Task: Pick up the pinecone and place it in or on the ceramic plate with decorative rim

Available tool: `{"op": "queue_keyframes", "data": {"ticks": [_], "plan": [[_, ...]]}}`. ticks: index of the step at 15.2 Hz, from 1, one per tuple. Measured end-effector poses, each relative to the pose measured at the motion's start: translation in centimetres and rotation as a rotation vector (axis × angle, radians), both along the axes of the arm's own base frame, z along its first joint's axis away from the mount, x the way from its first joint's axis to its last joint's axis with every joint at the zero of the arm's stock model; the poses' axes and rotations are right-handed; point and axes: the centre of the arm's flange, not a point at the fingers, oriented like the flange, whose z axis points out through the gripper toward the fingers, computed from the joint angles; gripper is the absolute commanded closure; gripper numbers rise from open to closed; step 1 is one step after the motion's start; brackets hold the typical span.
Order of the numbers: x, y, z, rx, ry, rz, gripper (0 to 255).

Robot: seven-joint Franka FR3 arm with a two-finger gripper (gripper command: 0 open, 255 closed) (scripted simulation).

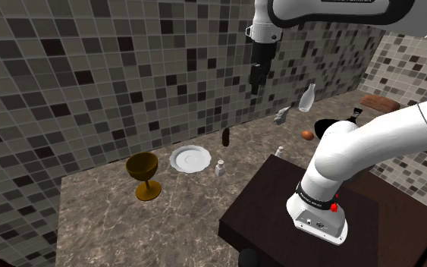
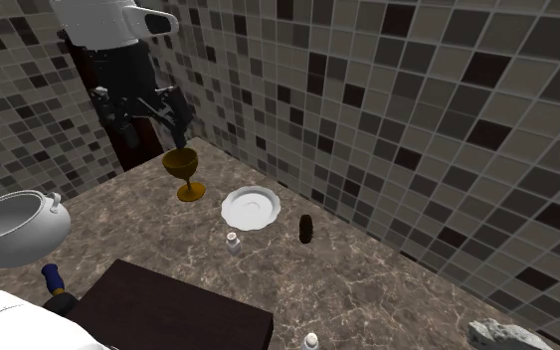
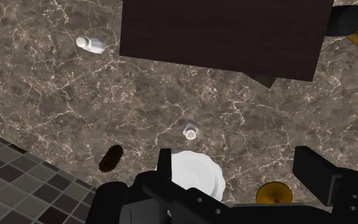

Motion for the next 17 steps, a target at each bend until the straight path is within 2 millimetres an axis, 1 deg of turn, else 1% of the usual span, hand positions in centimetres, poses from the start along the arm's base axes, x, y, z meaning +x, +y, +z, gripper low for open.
{"op": "queue_keyframes", "data": {"ticks": [1, 2, 4, 6, 7, 12, 13, 16, 17], "plan": [[0.0, 0.0, 0.0, 0.0, 0.0, 0.0, 0], [0.2, -0.3, -0.4, 0.0, -0.001, 0.001, 0], [1.2, -1.1, -2.2, -0.001, -0.002, 0.004, 0], [2.3, -2.6, -4.2, -0.003, -0.005, 0.007, 0], [3.0, -2.9, -5.1, -0.003, -0.007, 0.009, 0], [5.6, -5.9, -10.5, -0.007, -0.016, 0.019, 0], [6.3, -6.4, -11.2, -0.008, -0.018, 0.021, 0], [7.5, -8.2, -14.2, -0.01, -0.024, 0.027, 0], [8.2, -8.6, -15.3, -0.01, -0.026, 0.029, 0]]}}
